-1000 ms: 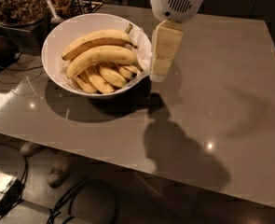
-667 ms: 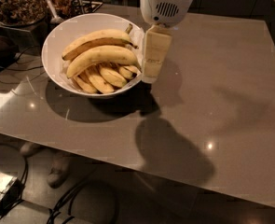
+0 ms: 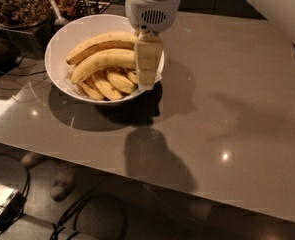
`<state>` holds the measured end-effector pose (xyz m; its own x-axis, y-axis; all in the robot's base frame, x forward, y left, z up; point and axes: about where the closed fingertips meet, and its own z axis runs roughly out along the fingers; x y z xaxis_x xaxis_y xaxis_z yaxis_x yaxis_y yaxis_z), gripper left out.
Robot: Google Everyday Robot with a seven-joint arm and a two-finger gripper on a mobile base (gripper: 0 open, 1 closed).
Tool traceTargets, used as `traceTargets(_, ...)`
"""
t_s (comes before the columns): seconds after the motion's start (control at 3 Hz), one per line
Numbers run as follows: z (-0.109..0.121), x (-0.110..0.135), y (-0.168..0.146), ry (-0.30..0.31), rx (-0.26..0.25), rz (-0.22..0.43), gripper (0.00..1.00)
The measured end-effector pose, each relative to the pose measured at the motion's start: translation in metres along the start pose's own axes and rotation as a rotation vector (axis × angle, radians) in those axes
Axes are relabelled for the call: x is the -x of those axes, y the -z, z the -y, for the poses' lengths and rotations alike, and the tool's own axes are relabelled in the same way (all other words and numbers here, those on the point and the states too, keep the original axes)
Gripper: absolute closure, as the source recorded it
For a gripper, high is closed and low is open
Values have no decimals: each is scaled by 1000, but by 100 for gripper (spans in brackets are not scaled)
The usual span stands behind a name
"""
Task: Pick banana from white bowl
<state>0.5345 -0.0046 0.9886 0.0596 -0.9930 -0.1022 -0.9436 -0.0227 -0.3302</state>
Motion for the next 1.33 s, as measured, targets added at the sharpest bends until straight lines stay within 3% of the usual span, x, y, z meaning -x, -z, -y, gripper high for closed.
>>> traceTargets(0.67,19,13,-21,31,29,-21,32)
traceTargets(1.33,35,16,-44,26,78,-19,35)
